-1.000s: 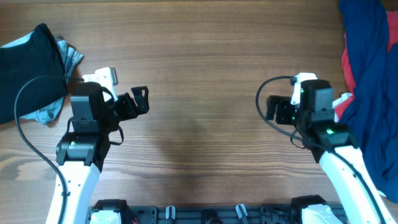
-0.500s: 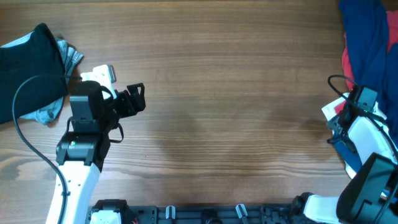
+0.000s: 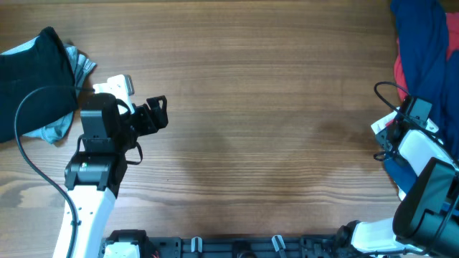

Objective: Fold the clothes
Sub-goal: 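Reach the right gripper into the clothes pile and grasp the blue shirt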

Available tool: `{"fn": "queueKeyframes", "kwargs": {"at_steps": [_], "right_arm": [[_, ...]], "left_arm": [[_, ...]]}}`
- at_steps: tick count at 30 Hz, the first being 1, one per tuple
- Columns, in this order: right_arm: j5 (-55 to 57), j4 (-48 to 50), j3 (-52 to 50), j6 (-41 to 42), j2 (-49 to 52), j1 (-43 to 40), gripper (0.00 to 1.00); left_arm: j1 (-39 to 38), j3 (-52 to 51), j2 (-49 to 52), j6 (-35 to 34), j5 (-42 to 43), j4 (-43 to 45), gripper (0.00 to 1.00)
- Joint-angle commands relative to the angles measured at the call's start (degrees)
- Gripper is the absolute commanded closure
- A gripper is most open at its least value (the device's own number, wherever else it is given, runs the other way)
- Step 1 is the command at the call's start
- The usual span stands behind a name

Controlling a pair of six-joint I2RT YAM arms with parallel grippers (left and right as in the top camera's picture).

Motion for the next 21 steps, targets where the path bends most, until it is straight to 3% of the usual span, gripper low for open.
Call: {"fn": "queueKeyframes", "kwargs": {"at_steps": [1, 2, 4, 5, 21], "right_arm": [[-0.5, 0.31, -0.24, 0.13, 0.74, -0.13, 0.65], [-0.5, 0.35, -0.24, 0.15, 0.74, -0.13, 0.7], [-0.52, 0.59, -0.24, 0.15, 0.74, -0.13, 0.92], [-0.52, 0.63, -0.24, 0.15, 0.74, -0.13, 0.96], [-0.5, 1.4, 0.74, 0.11, -1.97, -0.13, 0.88]], "left_arm": [[0.37, 0.96, 0.0, -0.09, -0.5, 0.2, 0.16], [0.37, 0.96, 0.0, -0.07, -0.48, 0.2, 0.16], [0.37, 0.96, 0.0, -0.09, -0.5, 0.2, 0.16], [0.37, 0.96, 0.0, -0.09, -0.5, 0.2, 0.16], [0.37, 0.96, 0.0, -0.07, -0.5, 0.2, 0.16]]}}
